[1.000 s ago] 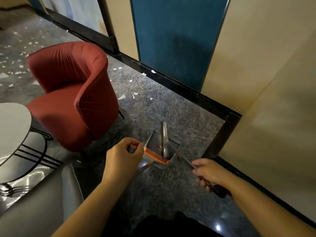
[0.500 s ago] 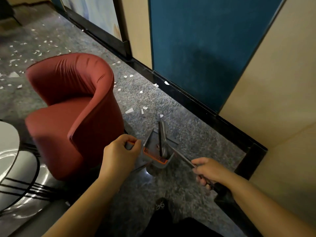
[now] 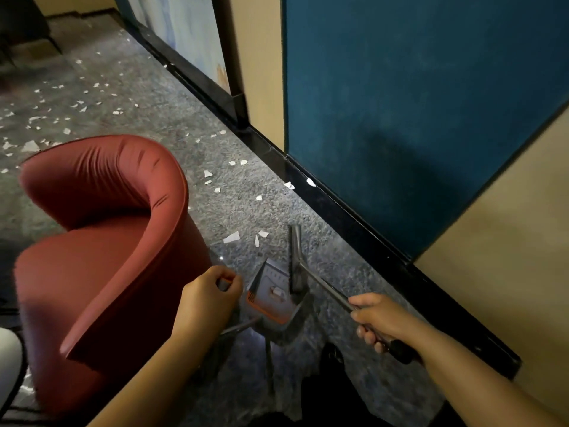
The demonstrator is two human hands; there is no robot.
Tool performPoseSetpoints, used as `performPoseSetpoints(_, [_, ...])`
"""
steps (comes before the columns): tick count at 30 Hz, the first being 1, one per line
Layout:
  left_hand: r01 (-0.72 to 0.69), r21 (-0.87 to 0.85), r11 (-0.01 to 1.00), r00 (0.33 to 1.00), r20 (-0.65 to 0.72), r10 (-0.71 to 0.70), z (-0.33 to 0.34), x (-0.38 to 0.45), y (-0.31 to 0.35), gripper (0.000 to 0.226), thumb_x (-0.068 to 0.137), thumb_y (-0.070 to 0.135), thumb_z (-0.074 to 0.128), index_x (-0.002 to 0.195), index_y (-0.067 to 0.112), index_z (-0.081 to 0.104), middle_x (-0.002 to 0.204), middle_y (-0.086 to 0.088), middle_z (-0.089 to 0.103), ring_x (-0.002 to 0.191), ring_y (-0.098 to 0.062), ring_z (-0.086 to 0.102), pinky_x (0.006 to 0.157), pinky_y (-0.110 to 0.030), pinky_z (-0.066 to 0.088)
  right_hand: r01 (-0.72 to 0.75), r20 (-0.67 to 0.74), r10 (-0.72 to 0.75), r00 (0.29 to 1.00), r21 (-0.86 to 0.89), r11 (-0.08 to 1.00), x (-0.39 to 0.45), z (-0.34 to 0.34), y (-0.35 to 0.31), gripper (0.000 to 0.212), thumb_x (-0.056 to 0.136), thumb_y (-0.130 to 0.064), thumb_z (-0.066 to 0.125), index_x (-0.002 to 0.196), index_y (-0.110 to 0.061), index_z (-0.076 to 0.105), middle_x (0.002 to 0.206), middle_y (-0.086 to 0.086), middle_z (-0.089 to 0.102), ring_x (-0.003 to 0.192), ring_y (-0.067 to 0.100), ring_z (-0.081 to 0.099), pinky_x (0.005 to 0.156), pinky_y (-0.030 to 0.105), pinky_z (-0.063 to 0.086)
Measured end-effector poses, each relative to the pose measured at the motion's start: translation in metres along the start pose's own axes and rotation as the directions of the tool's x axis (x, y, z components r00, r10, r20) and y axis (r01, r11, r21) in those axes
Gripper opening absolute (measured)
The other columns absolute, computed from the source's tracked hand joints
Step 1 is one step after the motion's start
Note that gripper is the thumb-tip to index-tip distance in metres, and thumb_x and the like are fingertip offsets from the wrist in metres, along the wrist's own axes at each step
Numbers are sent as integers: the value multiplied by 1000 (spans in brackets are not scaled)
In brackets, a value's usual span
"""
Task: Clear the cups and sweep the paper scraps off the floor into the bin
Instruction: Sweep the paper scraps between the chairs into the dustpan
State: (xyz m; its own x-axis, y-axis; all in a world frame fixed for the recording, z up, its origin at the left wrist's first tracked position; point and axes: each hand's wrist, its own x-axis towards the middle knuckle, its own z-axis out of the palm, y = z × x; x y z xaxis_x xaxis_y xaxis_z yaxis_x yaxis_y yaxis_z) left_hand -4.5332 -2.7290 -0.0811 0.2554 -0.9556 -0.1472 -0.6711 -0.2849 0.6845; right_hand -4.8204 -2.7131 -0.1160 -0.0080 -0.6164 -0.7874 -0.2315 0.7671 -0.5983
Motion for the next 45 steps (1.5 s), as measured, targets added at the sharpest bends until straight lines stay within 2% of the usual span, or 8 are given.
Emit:
performPoseSetpoints(4, [91, 52, 994, 996, -14, -91, 23, 52, 20, 13, 84, 32, 70, 74, 25, 66, 65, 7, 67, 61, -16, 63, 64, -35, 54, 23, 10, -22, 1000, -89, 996, 56, -44, -54, 44, 97, -5, 48, 140, -11, 39, 58, 12, 50, 33, 11, 42, 36, 17, 32])
performPoseSetpoints(10, [157, 122, 980, 987, -41, -153, 37, 111, 42, 14, 83, 37, 70, 73, 28, 66, 61, 7, 66, 58, -13, 64, 62, -34, 54, 34, 26, -30, 999, -159, 987, 129, -85, -125, 46, 96, -4, 48, 141, -10, 38, 60, 14, 51, 35, 13, 43, 34, 18, 33])
performPoseSetpoints(25, [110, 258, 960, 974, 165, -156, 80, 287, 67, 18, 88, 41, 65, 79, 26, 61, 69, 6, 67, 76, -19, 67, 67, -33, 52, -32, 38, 45, 998, -291, 956, 276, -115, -242, 44, 94, -3, 51, 137, -10, 43, 56, 12, 50, 35, 14, 43, 36, 18, 35])
performPoseSetpoints(29, [109, 292, 950, 977, 147, -157, 93, 316, 79, 17, 90, 39, 62, 79, 28, 57, 68, 5, 62, 81, -23, 67, 63, -30, 46, -25, 56, 48, 997, -364, 931, 311, -119, -265, 44, 94, 0, 50, 137, -5, 43, 58, 11, 50, 29, 9, 42, 34, 16, 34])
performPoseSetpoints(34, [151, 382, 912, 975, 94, -200, 107, 342, 86, 20, 88, 43, 59, 85, 24, 63, 83, 0, 73, 85, -23, 69, 69, -34, 53, -36, 103, 97, 990, -480, 876, 371, -127, -288, 44, 94, 1, 50, 136, -4, 42, 59, 10, 50, 29, 9, 41, 34, 15, 34])
performPoseSetpoints(36, [174, 407, 897, 970, 89, -228, 112, 350, 89, 19, 87, 44, 59, 84, 26, 63, 84, 1, 73, 85, -22, 68, 70, -33, 53, -58, 131, 148, 980, -525, 849, 392, -129, -293, 36, 94, 3, 47, 129, -4, 45, 58, 10, 49, 29, 9, 41, 34, 15, 34])
performPoseSetpoints(39, [212, 432, 877, 960, 76, -270, 116, 356, 92, 18, 87, 45, 58, 83, 28, 61, 81, 2, 72, 83, -20, 68, 69, -33, 53, -179, 112, 282, 953, -543, 820, 414, -129, -303, 14, 93, 7, 38, 92, 4, 52, 46, 10, 48, 27, 12, 42, 34, 16, 36])
performPoseSetpoints(45, [251, 457, 853, 953, 36, -300, 117, 356, 95, 23, 86, 48, 58, 85, 25, 63, 78, 0, 72, 80, -24, 69, 66, -35, 55, -333, 24, 403, 915, -521, 786, 450, -123, -313, 28, 96, 1, 23, 76, -3, 43, 40, 5, 39, 23, 12, 30, 31, 10, 28])
